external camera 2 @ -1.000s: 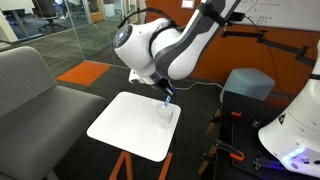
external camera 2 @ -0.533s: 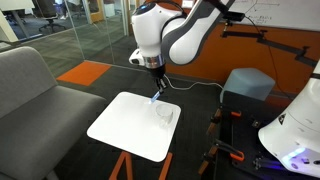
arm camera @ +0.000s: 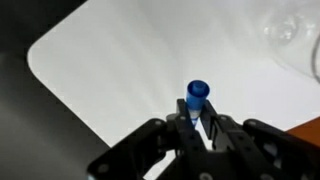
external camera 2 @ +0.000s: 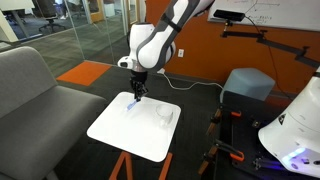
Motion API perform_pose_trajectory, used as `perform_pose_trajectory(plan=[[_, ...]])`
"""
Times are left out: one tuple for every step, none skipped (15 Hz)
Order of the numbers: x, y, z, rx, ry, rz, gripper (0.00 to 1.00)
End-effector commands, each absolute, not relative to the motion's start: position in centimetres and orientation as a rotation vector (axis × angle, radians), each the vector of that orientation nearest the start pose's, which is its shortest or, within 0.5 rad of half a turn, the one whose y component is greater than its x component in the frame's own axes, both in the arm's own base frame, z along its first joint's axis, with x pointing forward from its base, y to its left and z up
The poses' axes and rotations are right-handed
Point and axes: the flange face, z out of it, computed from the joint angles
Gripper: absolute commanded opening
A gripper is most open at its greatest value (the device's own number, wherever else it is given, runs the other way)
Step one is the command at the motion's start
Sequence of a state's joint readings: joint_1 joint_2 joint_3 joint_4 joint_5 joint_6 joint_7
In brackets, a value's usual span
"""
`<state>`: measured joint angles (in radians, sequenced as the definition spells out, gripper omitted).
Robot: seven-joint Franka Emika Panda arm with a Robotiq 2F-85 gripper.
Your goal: Remove the blue marker from the glass cup
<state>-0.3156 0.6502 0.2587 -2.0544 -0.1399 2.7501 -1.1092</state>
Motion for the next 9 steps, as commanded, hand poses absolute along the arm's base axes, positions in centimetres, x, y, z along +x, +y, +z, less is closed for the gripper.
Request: perform_pose_trajectory(plan=[[63.6,-3.9,9.5,-2.411,-1.789,-0.185,0.05],[64.5,-4.2,8.2,-2.374,-1.818,-0.159,0.05],[65.2,-4.3,7.0,-2.350,-1.839,-0.114,0.05],[65.7,-4.4,5.9,-2.336,-1.845,-0.075,0.05],[66.2,-4.4,4.8,-2.325,-1.849,-0.065,0.05],[66.7,-4.2,4.0,-2.332,-1.845,-0.066,0.05],[67.4,-4.0,3.6,-2.339,-1.856,-0.074,0.05],[67.8,-3.7,3.3,-2.335,-1.871,-0.076,0.05],[68.1,-3.5,3.0,-2.349,-1.885,-0.052,0.05]])
